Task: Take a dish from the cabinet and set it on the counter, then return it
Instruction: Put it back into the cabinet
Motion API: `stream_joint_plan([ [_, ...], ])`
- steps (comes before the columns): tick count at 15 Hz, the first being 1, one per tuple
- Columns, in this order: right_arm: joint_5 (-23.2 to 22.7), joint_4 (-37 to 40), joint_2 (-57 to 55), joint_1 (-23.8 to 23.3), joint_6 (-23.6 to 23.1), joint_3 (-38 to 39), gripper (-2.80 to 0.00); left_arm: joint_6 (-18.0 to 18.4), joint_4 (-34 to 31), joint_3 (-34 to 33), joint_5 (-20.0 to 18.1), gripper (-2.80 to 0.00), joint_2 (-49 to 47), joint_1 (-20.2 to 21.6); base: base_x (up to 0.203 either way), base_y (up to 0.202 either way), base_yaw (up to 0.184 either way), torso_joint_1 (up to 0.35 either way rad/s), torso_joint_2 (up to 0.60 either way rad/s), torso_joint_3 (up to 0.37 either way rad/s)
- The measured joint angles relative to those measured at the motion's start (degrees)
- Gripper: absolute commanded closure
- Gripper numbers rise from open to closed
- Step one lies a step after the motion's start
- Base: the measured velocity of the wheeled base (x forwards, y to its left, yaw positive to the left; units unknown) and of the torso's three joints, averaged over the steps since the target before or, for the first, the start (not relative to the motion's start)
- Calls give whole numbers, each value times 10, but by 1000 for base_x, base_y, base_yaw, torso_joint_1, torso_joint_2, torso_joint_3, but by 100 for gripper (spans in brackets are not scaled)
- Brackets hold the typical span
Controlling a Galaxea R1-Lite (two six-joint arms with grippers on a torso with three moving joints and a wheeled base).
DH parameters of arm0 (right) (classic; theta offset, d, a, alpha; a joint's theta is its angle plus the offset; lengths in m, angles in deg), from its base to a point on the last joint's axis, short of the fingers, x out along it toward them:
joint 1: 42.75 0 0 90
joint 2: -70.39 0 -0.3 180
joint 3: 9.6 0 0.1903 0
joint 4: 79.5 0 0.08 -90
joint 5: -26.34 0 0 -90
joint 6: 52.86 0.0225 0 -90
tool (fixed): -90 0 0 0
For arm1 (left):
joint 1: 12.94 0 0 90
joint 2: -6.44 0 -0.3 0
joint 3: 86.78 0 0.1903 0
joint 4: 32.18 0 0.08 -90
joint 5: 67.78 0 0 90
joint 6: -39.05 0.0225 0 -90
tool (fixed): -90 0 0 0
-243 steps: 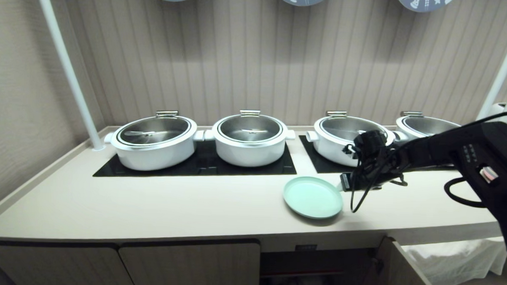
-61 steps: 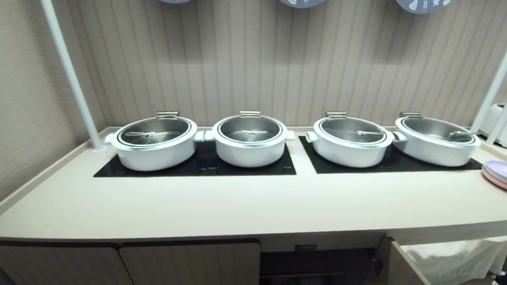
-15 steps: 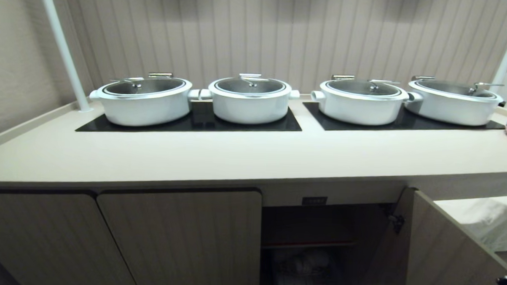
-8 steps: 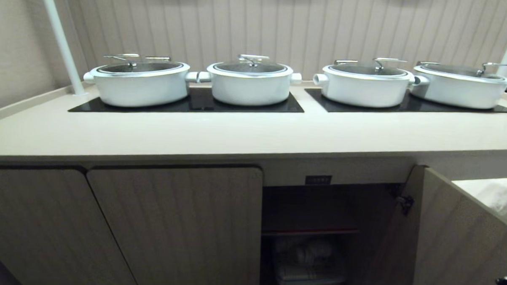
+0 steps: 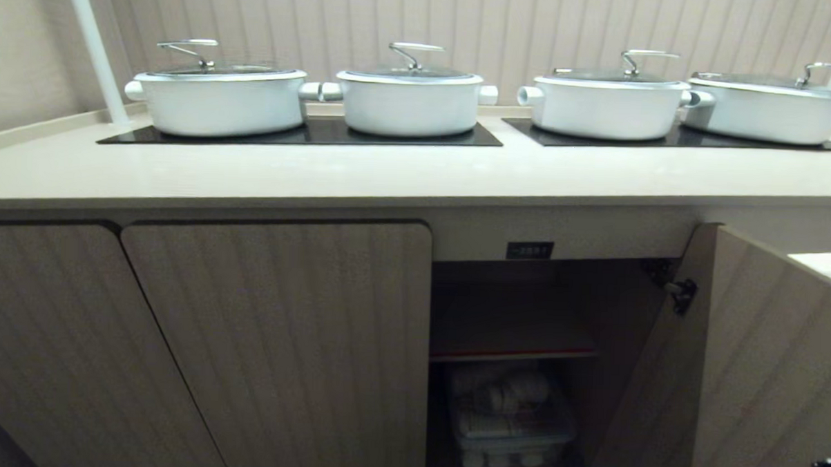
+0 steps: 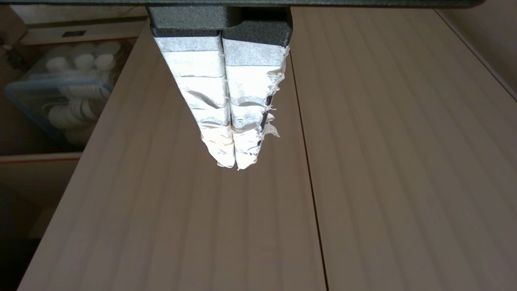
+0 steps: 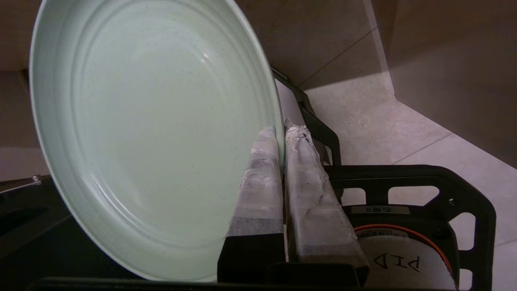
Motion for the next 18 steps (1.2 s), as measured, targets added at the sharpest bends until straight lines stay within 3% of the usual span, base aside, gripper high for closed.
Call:
stream_joint_plan([
  [9,0,-3,-5,0,0,0,0,0,0,0,0,0,0,0,0,0,0,-131,443,293],
  [18,0,-5,-7,0,0,8,0,0,0,0,0,0,0,0,0,0,0,-7,39,27],
])
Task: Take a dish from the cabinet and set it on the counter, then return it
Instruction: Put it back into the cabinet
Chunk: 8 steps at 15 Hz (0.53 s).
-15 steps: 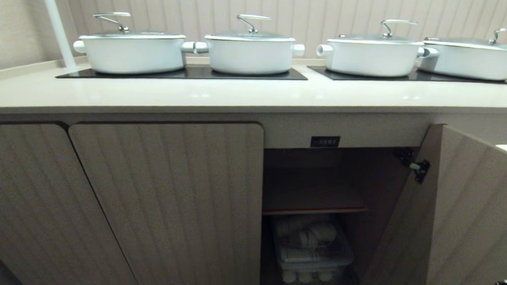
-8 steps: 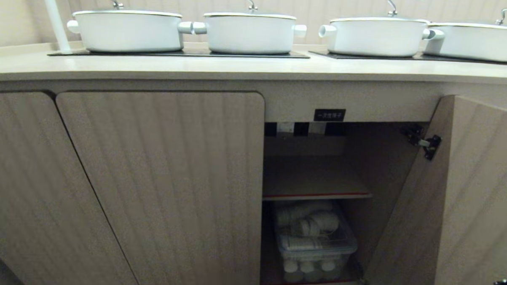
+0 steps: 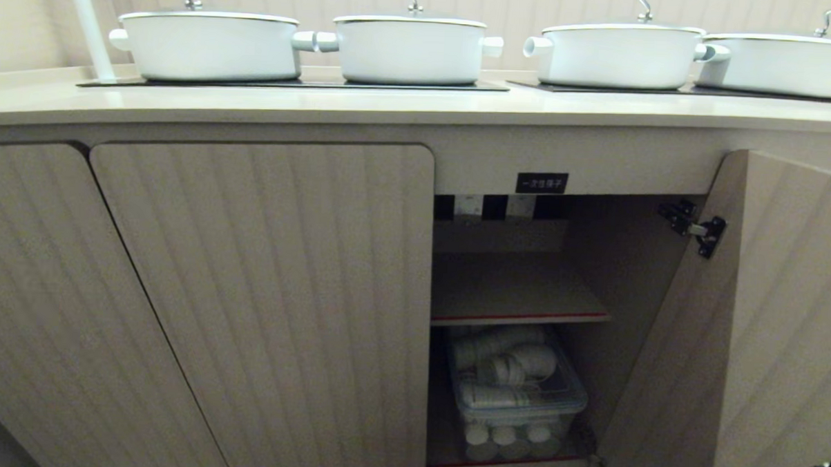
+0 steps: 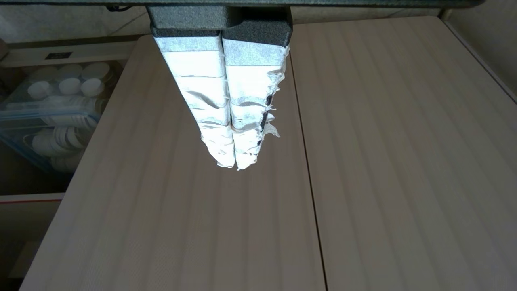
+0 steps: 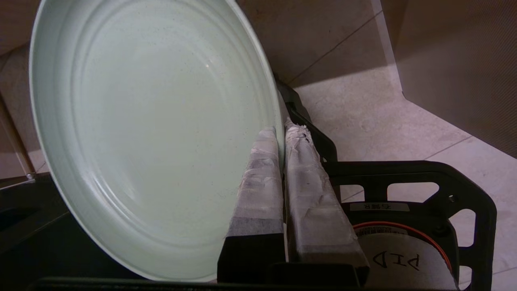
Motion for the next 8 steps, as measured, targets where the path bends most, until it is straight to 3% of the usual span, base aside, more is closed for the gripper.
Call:
stream_joint_plan([
  [8,0,-2,1,0,-1,-7,0,0,0,0,0,0,0,0,0,0,0,0,0,0],
])
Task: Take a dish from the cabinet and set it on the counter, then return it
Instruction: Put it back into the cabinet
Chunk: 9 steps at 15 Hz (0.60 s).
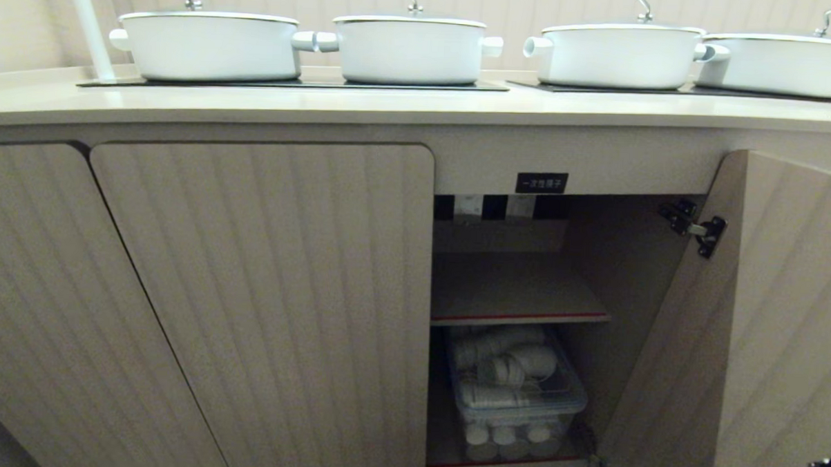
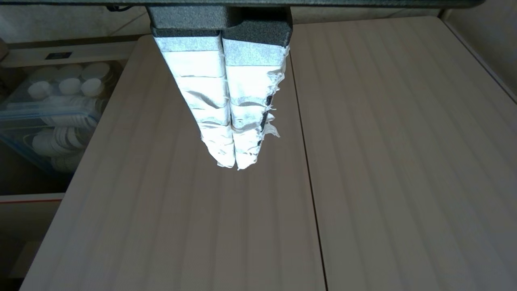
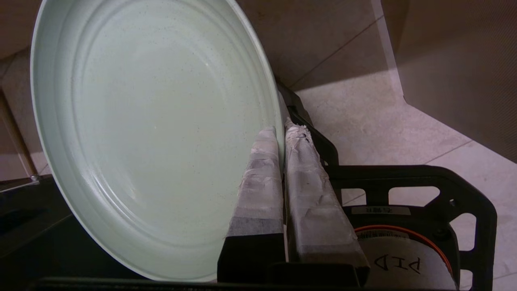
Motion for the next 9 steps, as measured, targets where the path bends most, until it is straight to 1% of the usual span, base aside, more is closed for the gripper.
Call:
stream_joint_plan([
  [5,0,0,-1,1,-4,-18,0,0,0,0,0,0,0,0,0,0,0,0,0,0],
  [9,-1,2,-8,6,-2,-64,0,0,0,0,0,0,0,0,0,0,0,0,0,0],
])
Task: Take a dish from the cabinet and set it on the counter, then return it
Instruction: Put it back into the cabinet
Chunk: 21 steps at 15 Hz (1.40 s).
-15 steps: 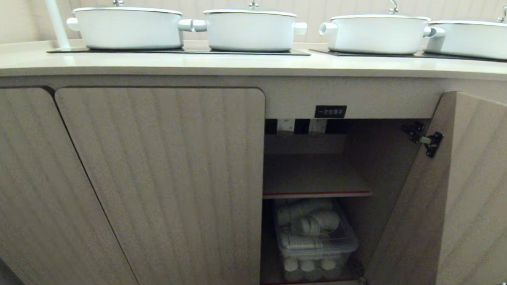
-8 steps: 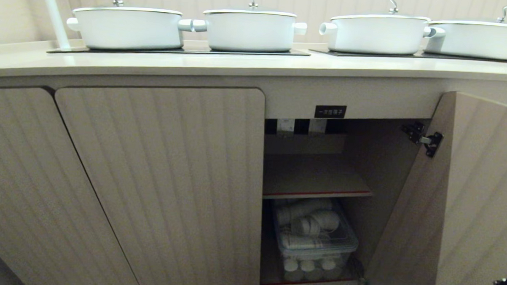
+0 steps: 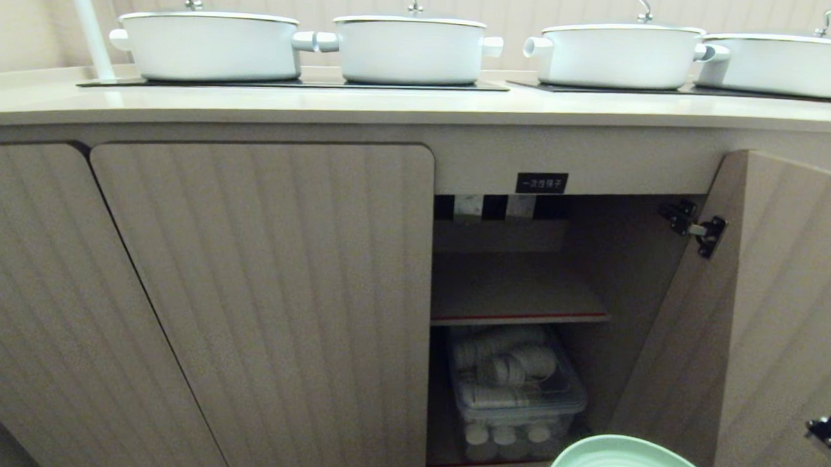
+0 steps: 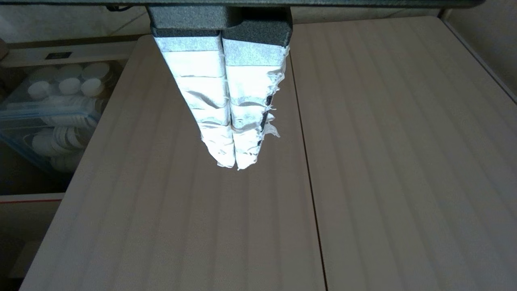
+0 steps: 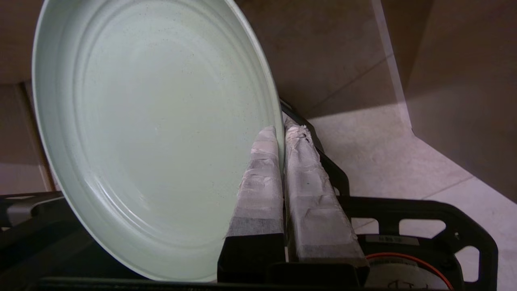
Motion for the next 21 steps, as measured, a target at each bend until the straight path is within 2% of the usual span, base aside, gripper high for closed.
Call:
stream_joint_plan([
  [3,-29,-1,-6,4,-2,-25,0,0,0,0,0,0,0,0,0,0,0,0,0,0],
  [6,-30,-1,-11,5,-5,-35,0,0,0,0,0,0,0,0,0,0,0,0,0,0],
  [9,-31,-2,-20,7,-29,-42,0,0,0,0,0,0,0,0,0,0,0,0,0,0],
  [16,-32,-3,-85,9,-30,-86,0,0,0,0,0,0,0,0,0,0,0,0,0,0],
  [21,-38,-55,-136,14,-27,-92,0,0,0,0,0,0,0,0,0,0,0,0,0,0],
])
